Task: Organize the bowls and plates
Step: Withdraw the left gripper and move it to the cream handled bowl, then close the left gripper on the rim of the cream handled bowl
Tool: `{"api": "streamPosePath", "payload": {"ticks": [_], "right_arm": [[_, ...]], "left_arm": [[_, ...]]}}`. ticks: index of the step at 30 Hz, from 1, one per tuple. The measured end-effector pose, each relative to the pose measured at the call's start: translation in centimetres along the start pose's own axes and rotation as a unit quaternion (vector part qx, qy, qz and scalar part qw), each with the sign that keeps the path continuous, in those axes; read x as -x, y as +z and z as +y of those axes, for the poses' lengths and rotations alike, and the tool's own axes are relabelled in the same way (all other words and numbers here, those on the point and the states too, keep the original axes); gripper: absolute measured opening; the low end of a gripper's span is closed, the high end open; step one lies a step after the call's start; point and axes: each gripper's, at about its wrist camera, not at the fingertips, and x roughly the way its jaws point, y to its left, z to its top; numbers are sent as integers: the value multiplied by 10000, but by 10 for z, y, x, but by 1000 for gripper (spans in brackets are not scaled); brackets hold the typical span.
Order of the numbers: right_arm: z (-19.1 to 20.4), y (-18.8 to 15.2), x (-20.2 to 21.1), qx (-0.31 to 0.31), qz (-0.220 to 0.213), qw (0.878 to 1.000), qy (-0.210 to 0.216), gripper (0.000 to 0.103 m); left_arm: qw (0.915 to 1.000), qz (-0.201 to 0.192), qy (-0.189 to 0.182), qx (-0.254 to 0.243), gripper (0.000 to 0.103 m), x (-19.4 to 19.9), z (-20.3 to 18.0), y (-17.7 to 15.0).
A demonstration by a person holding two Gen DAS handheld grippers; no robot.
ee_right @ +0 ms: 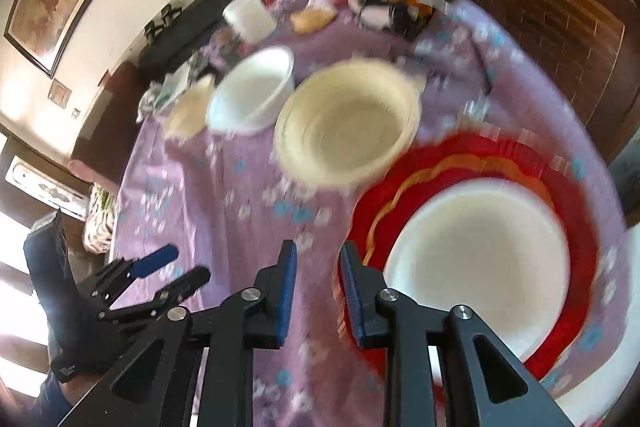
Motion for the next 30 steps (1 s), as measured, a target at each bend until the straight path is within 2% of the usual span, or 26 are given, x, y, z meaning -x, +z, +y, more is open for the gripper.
{"api": "streamPosePath", "payload": {"ticks": [4,9,16,20,21,22,23,25,27,30], "right_arm": [[-17,35,-1,-146,-55,9999,-6,34],[-39,71,-22,-152,93,9994,-282,34],[-61,96,-50,-87,287,9982,-519,34],[-67,101,-67,9,448,9972,-598,34],[-67,102,-71,41,490,9968,-626,34],[-67,102,-74,53,521,9968,-608,31],[-67,102,-78,69,559,9966,-599,24],[-67,101,-84,103,617,9961,-623,16],[-63,100,-86,151,597,9964,-577,14],[-56,100,-86,178,599,9969,-478,13]], "left_arm": [[9997,29,-177,163,66,-14,-6,34],[9990,91,-241,355,66,-39,-14,65],[9989,180,1,425,66,-74,-17,90],[9989,254,18,397,65,-90,-19,96],[9990,261,38,370,64,-94,-19,97],[9990,280,39,345,56,-98,-20,98],[9990,332,21,310,45,-104,-21,98],[9989,368,-64,279,37,-109,-22,99],[9991,354,-70,200,24,-109,-25,98],[9994,328,43,94,22,-103,-28,95]]}}
